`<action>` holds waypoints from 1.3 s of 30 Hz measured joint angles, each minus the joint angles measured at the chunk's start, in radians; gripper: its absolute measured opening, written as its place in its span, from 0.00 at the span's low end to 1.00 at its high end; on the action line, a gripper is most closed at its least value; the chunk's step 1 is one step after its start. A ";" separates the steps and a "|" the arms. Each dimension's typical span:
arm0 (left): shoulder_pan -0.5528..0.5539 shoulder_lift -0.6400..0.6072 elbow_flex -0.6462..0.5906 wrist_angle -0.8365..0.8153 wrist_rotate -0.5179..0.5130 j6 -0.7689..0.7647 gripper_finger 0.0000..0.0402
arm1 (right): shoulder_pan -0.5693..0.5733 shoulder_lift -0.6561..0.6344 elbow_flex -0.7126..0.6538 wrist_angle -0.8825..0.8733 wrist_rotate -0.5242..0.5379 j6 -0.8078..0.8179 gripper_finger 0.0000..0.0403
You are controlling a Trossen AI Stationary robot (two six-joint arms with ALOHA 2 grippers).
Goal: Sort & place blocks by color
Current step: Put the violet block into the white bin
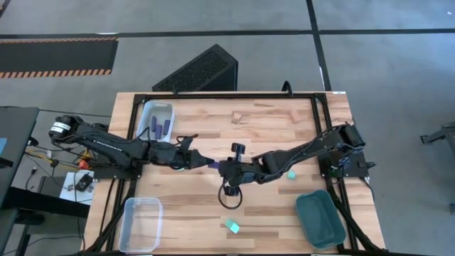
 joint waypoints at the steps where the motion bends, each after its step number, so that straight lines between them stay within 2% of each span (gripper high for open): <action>1: -0.002 0.000 0.000 0.001 -0.001 0.000 0.21 | 0.000 -0.001 0.000 0.001 0.001 0.000 0.19; 18: -0.014 0.000 0.000 -0.043 0.024 0.013 0.20 | -0.011 0.000 0.000 0.010 0.001 -0.011 0.21; 24: -0.012 -0.001 0.002 -0.054 0.029 0.054 0.06 | -0.011 0.000 0.000 0.015 0.005 -0.059 0.21; 30: 0.017 -0.001 0.002 -0.059 0.021 0.080 0.06 | -0.012 0.000 -0.001 0.006 0.012 -0.056 0.22; 33: 0.031 -0.001 0.003 -0.075 0.024 0.097 0.06 | -0.012 0.000 0.000 -0.024 0.011 0.012 0.28; 35: 0.044 -0.010 0.005 -0.113 0.013 0.118 0.06 | -0.018 -0.001 0.002 -0.064 0.006 0.113 0.34; 39: 0.106 -0.057 0.000 -0.294 -0.006 0.142 0.06 | -0.011 -0.035 0.000 -0.156 -0.018 0.282 0.51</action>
